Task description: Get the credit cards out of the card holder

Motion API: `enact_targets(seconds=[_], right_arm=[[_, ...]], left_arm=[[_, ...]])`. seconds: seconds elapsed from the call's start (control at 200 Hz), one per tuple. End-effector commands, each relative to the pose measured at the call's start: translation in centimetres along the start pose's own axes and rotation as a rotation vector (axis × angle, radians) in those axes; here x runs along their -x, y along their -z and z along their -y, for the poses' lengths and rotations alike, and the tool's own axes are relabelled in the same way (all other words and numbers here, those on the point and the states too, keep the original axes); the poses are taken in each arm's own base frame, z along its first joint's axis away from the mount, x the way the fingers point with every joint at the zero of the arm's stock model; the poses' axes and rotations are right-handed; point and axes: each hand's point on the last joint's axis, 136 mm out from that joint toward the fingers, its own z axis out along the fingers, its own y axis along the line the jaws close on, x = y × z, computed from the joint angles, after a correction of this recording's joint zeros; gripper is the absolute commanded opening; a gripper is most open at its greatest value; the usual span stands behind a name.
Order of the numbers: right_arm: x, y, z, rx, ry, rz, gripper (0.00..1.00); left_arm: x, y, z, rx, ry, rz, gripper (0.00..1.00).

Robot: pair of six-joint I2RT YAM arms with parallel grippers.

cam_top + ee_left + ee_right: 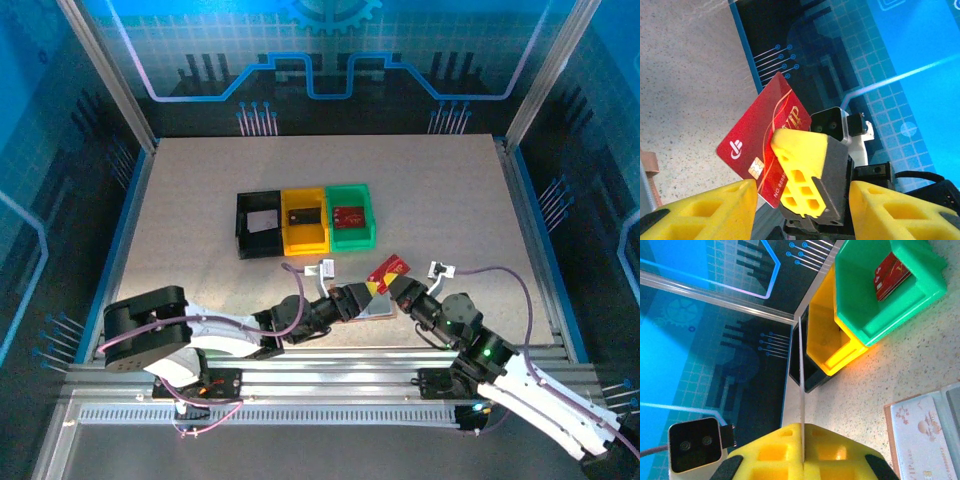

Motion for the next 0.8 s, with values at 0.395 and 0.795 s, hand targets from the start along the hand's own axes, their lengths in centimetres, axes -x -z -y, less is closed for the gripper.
enact_targets(seconds=[0.395,0.795], right_arm=[[0.4,0.2,-3.9,0.112,0.063,-0.005,0.00],[-0.2,-0.1,-3.9,0.131,0.049,-0.018,0.00]], left_arm=[[-0.4,-1.1,0.7,-0.038,0.019,0.016,0.52],[-0.3,-2.3,2.2,-0.095,0.034,0.029,0.28]])
